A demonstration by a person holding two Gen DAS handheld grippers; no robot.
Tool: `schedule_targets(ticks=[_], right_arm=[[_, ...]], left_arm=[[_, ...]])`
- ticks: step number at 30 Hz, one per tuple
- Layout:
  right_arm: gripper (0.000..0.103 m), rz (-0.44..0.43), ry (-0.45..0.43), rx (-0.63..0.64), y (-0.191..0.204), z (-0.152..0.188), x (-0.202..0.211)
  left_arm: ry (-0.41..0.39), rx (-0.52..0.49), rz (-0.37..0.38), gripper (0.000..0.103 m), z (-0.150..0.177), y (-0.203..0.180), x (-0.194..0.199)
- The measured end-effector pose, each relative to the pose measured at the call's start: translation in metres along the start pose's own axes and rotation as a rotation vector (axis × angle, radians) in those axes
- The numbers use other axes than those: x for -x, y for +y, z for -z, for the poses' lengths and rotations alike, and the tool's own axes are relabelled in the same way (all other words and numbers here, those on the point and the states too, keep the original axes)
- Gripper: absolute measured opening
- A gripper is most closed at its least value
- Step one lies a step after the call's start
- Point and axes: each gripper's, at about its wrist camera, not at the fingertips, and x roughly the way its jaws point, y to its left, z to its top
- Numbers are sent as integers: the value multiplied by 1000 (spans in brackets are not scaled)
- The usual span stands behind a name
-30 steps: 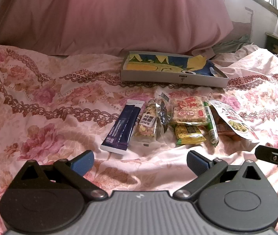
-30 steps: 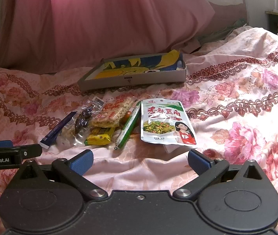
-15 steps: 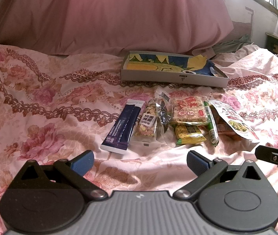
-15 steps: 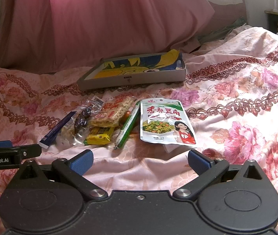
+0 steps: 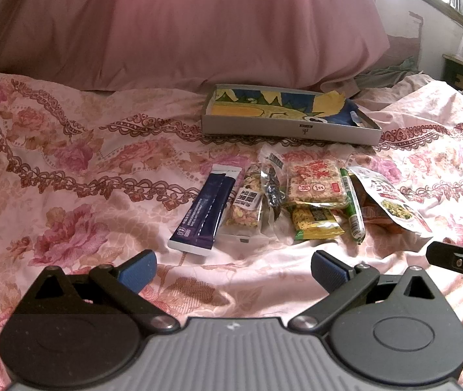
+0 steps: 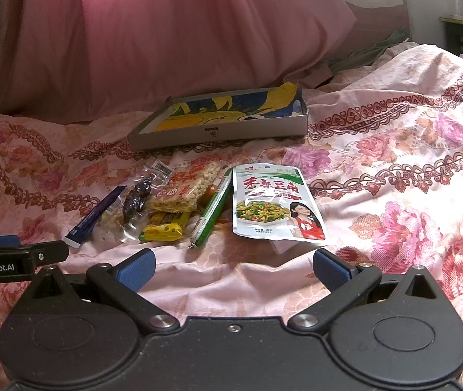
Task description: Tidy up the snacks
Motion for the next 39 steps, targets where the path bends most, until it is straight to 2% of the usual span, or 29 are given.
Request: schedule_targets(ticks=[8,12,19,25,30,34,39], right_arm=[[103,2,-7,-2,0,0,1],[103,-2,-40,-50,-6,-3,8],[103,-7,-24,-134,-24,-23,3],[102,-7,-26,-66,-37,-50,-14],[102,8,-18,17,-53,-73,-45],[102,-19,28,-44,-78,-87,-76],[102,-87,98,-72,-90,-87,-103]], left_arm=[[5,0,-1,103,6,5,-5],[14,-2,-3,103,8,5,-6],[21,-9,-9,103,1,-1,-10],[39,2,16,103,-9,-6,-23],[44,-8,69,103,-15,-16,-33],[26,-68,123,103,-19,-32,-41],[12,-130,206,103,-24,-56,-50]])
